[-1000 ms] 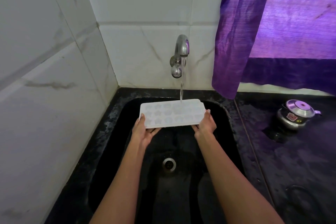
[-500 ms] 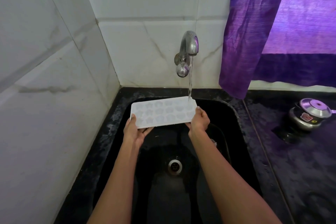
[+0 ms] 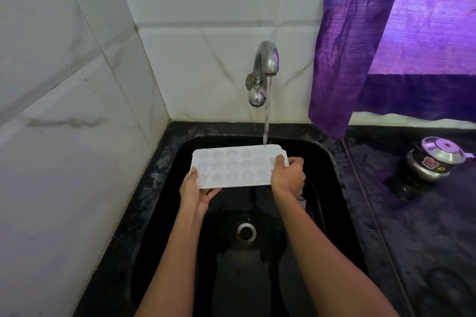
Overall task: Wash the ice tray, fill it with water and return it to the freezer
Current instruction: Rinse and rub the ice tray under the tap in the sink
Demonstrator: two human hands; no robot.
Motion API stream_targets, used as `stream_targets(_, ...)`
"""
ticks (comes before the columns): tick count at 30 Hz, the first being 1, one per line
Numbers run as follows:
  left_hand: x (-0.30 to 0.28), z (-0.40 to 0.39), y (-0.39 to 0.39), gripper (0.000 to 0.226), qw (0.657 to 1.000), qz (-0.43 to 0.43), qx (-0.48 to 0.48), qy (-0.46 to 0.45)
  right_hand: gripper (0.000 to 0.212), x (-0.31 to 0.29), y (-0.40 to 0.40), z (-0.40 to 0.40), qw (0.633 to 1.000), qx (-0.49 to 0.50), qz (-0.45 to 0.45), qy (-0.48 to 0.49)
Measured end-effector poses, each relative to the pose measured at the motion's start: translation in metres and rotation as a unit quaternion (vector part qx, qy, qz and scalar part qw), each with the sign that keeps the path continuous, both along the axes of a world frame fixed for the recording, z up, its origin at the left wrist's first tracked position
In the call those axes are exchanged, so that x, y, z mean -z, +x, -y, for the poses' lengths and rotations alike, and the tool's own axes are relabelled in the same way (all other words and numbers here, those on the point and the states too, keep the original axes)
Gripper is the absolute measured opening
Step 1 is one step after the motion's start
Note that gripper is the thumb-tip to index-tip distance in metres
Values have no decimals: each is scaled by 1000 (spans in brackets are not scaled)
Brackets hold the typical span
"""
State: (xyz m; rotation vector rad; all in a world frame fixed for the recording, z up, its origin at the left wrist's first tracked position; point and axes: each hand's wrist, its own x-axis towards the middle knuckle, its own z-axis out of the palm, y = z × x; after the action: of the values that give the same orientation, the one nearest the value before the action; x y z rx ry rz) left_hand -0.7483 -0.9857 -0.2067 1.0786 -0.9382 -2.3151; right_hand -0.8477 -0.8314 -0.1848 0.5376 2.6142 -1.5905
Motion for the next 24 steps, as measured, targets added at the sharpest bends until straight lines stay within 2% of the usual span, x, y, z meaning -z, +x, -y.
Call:
stream_targets(6, 0, -22, -2, 27, 1000, 11, 10, 11, 31, -10, -9, -22, 989, -52, -34, 133)
stream_targets(8, 2, -29, -4, 30, 1000, 14, 16, 13, 32, -16, -17, -24, 977, -79, -73, 184)
stream_targets(10, 3, -35, -5, 32, 999, 13, 19, 23, 31, -24, -24, -22, 969, -102, -121, 190)
stream_targets(15, 5, -42, -8, 35, 999, 5, 20, 32, 34, -51, -47, -1, 978, -147, -147, 1)
stream_targets(18, 5, -39, -12, 35, 999, 5, 20, 28, 48, -69, -61, 16, 977, -176, -82, -91)
stream_targets(21, 5, -38, -14, 32, 999, 3, 18, 27, 64, -81, -81, 40, 969, -203, -3, -143)
stream_targets(22, 5, -37, -14, 32, 999, 1, 17, 28, 65, -83, -88, 48, 967, -205, 16, -154)
stream_targets(24, 5, -37, -14, 33, 999, 0, 17, 29, 52, -87, -104, 62, 960, -203, 43, -190)
